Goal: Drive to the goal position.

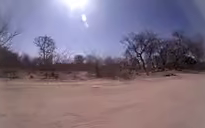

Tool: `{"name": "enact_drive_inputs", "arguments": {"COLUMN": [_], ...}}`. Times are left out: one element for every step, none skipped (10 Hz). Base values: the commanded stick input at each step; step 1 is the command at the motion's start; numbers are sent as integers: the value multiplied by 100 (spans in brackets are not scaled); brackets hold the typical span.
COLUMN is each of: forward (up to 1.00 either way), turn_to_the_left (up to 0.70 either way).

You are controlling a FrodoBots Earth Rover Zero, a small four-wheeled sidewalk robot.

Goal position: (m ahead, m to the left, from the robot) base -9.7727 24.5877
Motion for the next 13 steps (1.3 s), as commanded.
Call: {"name": "enact_drive_inputs", "arguments": {"forward": [0, 0, 0, 0, 0, 0, 0, 0, 0, 0, 0, 0, 0], "turn_to_the_left": [45, 45, 45, 45, 45, 45, 45, 45, 45, 45, 45, 45, 45]}}
